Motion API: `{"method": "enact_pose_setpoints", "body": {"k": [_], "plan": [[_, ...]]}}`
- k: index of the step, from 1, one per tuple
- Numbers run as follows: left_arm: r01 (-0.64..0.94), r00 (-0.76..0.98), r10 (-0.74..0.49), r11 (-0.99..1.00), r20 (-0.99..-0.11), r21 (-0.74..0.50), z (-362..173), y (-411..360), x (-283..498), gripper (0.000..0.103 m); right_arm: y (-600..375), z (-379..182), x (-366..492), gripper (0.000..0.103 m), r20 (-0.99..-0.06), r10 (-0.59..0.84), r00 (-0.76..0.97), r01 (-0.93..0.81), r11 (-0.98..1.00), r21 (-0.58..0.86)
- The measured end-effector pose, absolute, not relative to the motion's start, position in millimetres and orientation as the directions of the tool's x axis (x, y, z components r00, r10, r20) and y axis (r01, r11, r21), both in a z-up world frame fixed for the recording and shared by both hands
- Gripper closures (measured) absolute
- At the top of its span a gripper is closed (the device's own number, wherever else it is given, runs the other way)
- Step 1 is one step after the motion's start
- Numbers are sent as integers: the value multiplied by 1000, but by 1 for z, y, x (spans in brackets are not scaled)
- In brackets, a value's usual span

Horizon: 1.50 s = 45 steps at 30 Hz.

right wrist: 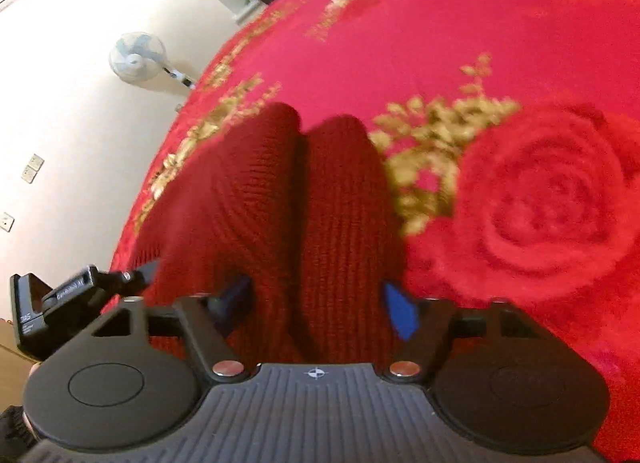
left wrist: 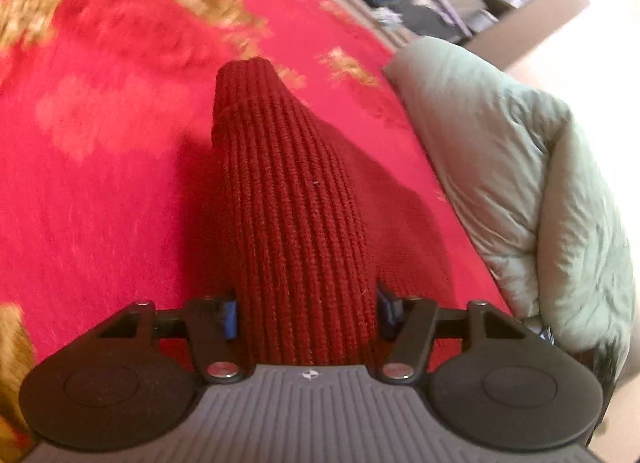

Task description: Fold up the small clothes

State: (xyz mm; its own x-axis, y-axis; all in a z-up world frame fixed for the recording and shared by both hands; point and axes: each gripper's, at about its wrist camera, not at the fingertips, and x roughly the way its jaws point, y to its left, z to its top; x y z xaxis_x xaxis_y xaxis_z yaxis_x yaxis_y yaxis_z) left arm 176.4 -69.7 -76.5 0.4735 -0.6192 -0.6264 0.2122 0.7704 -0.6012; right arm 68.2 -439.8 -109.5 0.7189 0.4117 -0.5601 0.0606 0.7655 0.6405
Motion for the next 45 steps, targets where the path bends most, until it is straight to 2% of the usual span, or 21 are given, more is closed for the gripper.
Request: {"method": "enact_pose_setpoints", "body": {"k": [1,6,7,8,9,12,15,18,20,22,24,26,27,31,35,39,42,43,44,45], "plan": [[244,487,-616,776,-619,-581,-65,-70,174,38,-435,-105,70,61,-548,406,732,46,772,634],[346,568,-601,794,-562,-499,-5,-58,179,40,-409,-100,90,71,-511,414,753,25,758,652],[362,589,-586,807,-556,-466,6,-52,182,40,-401,-95,95,79,-495,421,760,-1,763,646],[366,605,-572,818,-554,-444,15,-46,184,40,-394,-91,100,93,-479,430,765,-27,765,643],[364,618,-558,827,-554,-428,22,-37,187,40,-386,-86,105,96,-473,429,769,-39,771,636],[326,642,-513,855,-570,-402,34,0,199,40,-367,-80,124,96,-468,446,763,-50,762,645],[238,657,-442,890,-610,-389,22,43,215,37,-339,-72,142,96,-461,476,749,-108,775,623],[88,620,-350,921,-702,-380,-5,85,233,34,-314,-58,147,92,-459,462,759,-172,822,544],[-35,593,-261,937,-762,-348,-18,110,236,35,-305,-49,147,92,-462,451,764,-192,842,503],[-50,651,-203,950,-732,-308,-11,125,223,32,-301,-44,146,90,-466,440,767,-203,856,475],[-22,689,-218,947,-691,-320,2,134,205,26,-301,-42,138,84,-479,430,765,-198,866,460],[20,689,-248,945,-681,-325,9,132,187,25,-300,-40,135,73,-492,428,758,-194,868,456],[47,683,-259,949,-683,-312,9,126,178,25,-298,-39,134,72,-495,427,757,-196,871,451],[121,648,-279,957,-709,-265,-10,107,150,25,-286,-36,131,56,-485,440,756,-234,874,427],[74,581,-301,945,-756,-319,-31,103,151,25,-272,-37,121,49,-491,460,740,-270,871,411],[45,527,-326,933,-785,-358,-45,111,154,21,-256,-44,114,49,-523,477,706,-310,873,377],[21,479,-360,916,-801,-400,-56,115,157,20,-245,-59,116,50,-589,460,664,-309,886,344],[25,472,-361,917,-804,-397,-57,114,159,20,-242,-64,116,62,-608,458,648,-308,888,341],[35,474,-360,919,-803,-392,-57,112,159,23,-241,-67,118,83,-621,471,626,-313,882,353],[48,487,-362,920,-795,-390,-54,109,157,28,-242,-68,120,87,-622,488,612,-313,872,376]]}}
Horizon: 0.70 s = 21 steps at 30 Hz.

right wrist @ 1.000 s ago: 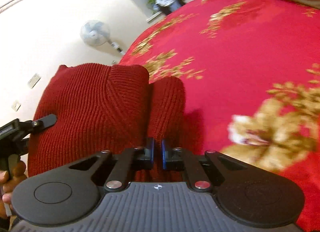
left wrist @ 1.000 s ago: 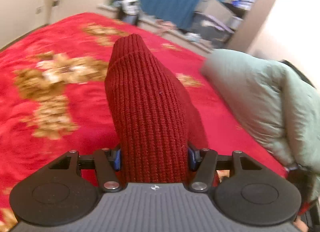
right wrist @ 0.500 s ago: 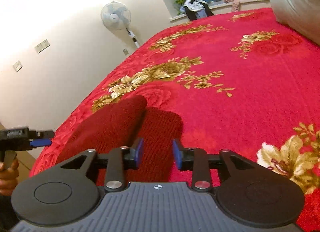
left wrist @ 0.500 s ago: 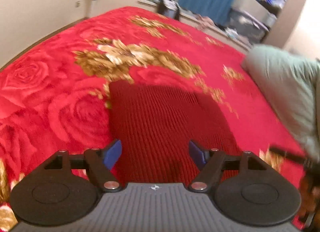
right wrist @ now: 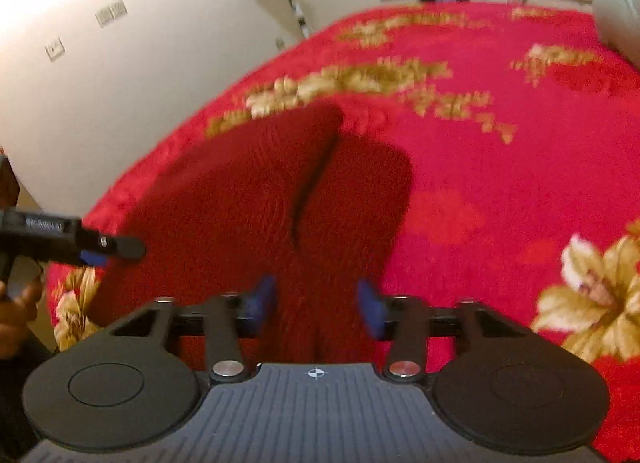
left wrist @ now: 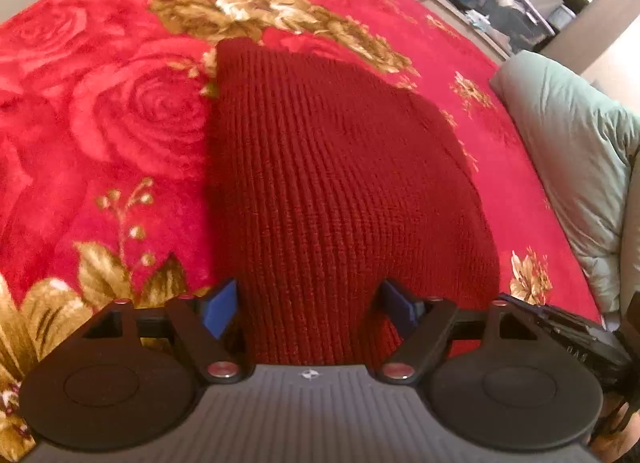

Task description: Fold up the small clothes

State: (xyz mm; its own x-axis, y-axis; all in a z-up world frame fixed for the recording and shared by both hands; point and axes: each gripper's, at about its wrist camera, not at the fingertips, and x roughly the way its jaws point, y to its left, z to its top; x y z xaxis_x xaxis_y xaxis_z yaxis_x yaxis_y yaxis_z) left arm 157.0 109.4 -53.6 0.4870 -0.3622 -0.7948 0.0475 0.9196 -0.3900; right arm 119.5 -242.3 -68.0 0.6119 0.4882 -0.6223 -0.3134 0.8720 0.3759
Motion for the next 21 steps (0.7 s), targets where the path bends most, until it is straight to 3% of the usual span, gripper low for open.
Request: {"method": "enact_pose_setpoints", "body": {"k": [4,8,12,13,14,15,16,17,21], "plan": [[101,522,-403,904,-752,-415,-44,107,152,32,-249,-55,116,89,-609,464,644,-289,884,367],[122,436,-334,942,-836,-313,-63,100,154,28,-249,-73,121,90,-680,447,581,-277,895,351],[172,521,-313,950,-794,-261,-45,103,139,29,-237,-74,115,89,-680,410,607,-304,911,278],[186,558,-288,957,-778,-221,-38,101,132,29,-237,-69,112,87,-668,411,620,-303,911,279],[207,609,-256,965,-751,-161,-30,98,123,25,-238,-63,107,78,-655,406,638,-297,914,277],[223,658,-227,969,-718,-102,-22,95,113,16,-239,-57,101,71,-641,391,660,-286,920,268],[227,714,-195,973,-673,-42,-14,91,101,10,-239,-51,94,55,-627,376,682,-268,926,265],[219,751,-175,976,-637,-10,-8,88,91,1,-240,-45,88,47,-612,369,699,-249,929,274],[172,823,-144,985,-550,-1,11,75,45,0,-236,-12,57,45,-553,321,769,-190,941,282]]}}
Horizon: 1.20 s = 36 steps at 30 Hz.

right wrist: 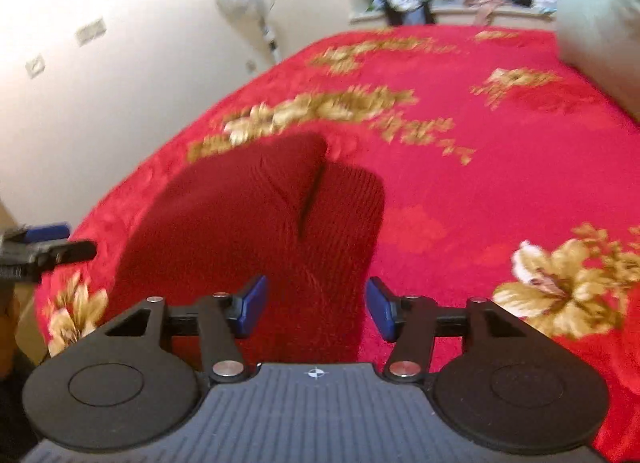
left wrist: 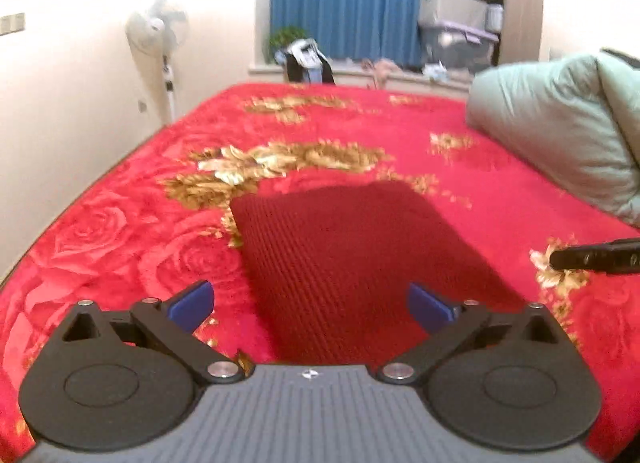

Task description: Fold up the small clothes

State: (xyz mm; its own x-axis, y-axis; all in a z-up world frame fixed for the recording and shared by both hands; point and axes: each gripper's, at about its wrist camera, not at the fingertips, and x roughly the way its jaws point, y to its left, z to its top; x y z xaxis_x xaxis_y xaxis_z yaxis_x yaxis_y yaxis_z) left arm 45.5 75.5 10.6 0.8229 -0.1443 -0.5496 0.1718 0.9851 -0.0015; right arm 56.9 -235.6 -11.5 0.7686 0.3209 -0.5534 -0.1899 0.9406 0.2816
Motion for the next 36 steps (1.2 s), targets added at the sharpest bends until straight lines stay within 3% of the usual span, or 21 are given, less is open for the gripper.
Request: {"method": "enact_pose_setpoints", "body": {"k": [6,11,19,23,36], "plan": [[79,868,-82,997,-489,-26,29,62,-27,0,-219,17,-14,30,-445,186,876,-106,974,199],[50,895,-56,998,-442,-26,21,49,-86,0,-200,-2,-57,28,-473,169,865,-92,979,182],[-25,824,-10,998,-566,-54,-8,37,-74,0,-173,-27,-51,28,-490,159,857,-126,987,100],[-60,799,34,998,-601,-24,-16,33,-60,0,-170,-34,-36,28,-511,171,842,-121,984,129],[-53,787,23,998,-617,-31,-22,26,-51,0,-151,-39,-33,28,-547,215,809,-187,977,106]]}}
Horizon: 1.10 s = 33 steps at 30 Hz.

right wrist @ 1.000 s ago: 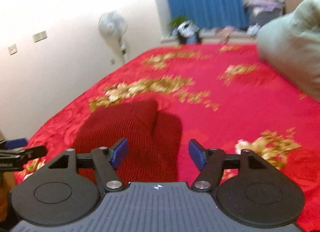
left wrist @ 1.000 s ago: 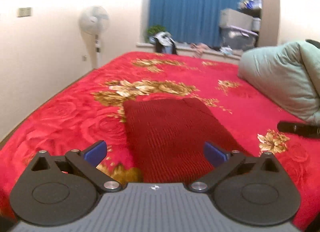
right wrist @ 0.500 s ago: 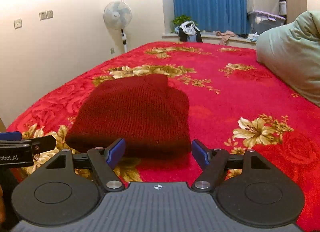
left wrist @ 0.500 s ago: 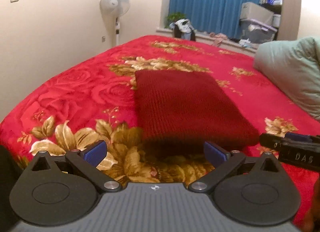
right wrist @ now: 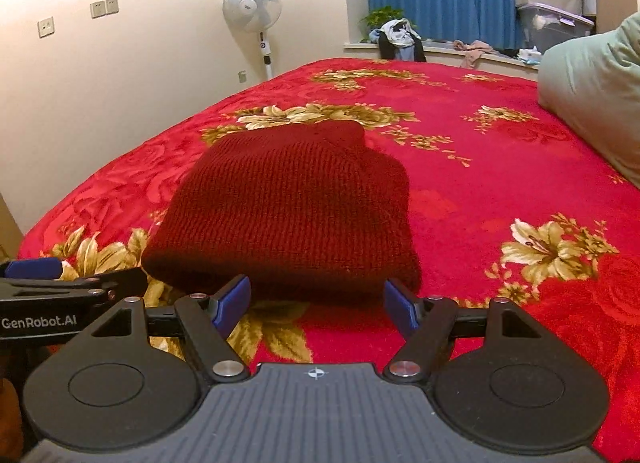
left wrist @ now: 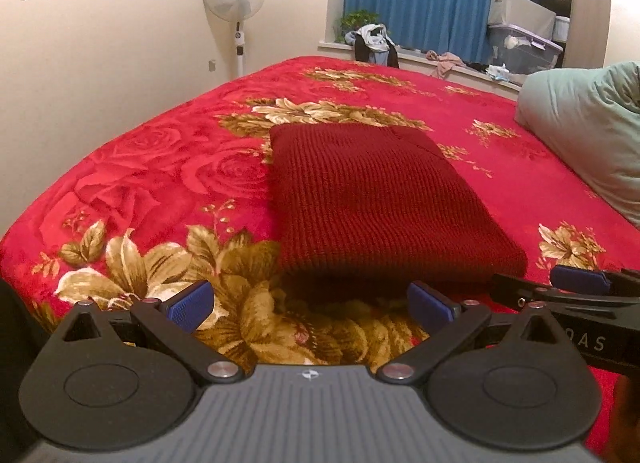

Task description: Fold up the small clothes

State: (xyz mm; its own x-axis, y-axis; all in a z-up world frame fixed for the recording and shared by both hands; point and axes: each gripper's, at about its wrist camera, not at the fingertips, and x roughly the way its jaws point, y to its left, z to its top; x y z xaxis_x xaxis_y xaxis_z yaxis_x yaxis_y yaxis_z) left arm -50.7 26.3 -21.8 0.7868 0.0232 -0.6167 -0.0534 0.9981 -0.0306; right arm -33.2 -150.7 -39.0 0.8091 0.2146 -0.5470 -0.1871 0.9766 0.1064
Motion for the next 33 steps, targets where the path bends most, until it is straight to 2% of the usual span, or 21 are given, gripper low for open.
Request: {"method": "enact_pose_setpoints", "body": {"k": [33], "plan": [[-50,788,21,998,-616,-30,-23,27,-53,0,-150,-40,-36,29,-550,209,809,-193,977,88]]}}
